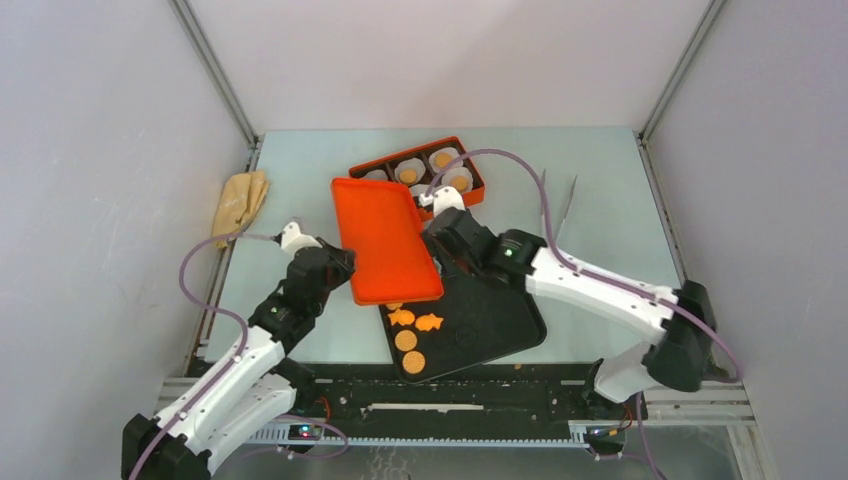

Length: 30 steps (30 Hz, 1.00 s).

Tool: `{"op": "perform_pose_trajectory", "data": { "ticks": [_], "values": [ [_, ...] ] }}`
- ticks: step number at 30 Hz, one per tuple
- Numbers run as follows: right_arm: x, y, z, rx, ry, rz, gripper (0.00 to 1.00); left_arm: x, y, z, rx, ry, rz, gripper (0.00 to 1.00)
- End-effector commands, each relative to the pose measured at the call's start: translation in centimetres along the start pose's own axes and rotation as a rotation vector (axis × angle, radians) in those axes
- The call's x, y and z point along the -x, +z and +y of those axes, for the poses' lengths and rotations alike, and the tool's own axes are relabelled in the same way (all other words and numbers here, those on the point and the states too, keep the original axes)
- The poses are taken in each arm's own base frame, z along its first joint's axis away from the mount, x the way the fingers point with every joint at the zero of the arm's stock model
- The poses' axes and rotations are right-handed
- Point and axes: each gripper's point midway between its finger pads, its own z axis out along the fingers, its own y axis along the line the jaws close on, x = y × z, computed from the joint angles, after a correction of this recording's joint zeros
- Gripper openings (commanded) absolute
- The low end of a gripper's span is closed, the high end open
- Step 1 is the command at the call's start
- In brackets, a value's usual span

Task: Pack the cookies

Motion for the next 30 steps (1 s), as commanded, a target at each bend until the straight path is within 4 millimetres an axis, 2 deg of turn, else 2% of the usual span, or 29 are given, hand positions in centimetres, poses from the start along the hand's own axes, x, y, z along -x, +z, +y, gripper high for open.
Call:
{"op": "perform_pose_trajectory", "data": {
  "ticks": [1,4,8,12,16,19,24,26,30],
  "values": [
    [1.2,-1.6,-0.5,-0.057,-0.110,-0.194,0.62,6.3,-1.5,-4.7,-0.105,-0.026,-0.105,0.00],
    [0.4,-2.8,1.8,0.015,-0.196,-0.276,0.67,8.0,-1.7,-6.8,-0.134,-0.013,-0.043,0.00],
    [0.8,-4.3,4.6,0.076,-0.287,-0.375,0.69,7.9,-1.0,-9.5,-0.192,0.001,0.086,0.00],
    [2.0,-5.5,6.3,0.075,-0.333,-0.470,0.69,6.4,0.4,-10.9,-0.223,0.011,0.216,0.00],
    [3.6,-5.5,6.2,-0.017,-0.346,-0.550,0.68,5.7,1.0,-10.9,-0.214,0.017,0.263,0.00],
    [4.1,-4.4,6.3,-0.062,-0.395,-0.569,0.68,5.2,0.8,-10.9,-0.225,0.012,0.291,0.00],
    [3.3,-1.9,7.1,-0.062,-0.431,-0.531,0.67,4.9,0.0,-11.6,-0.268,-0.003,0.331,0.00],
    [2.9,-2.2,7.8,-0.044,-0.428,-0.535,0.67,5.2,-0.2,-12.1,-0.279,0.005,0.335,0.00],
    [3.9,-4.8,9.0,-0.033,-0.411,-0.602,0.67,5.5,0.7,-11.9,-0.245,0.044,0.347,0.00]
  ]
}}
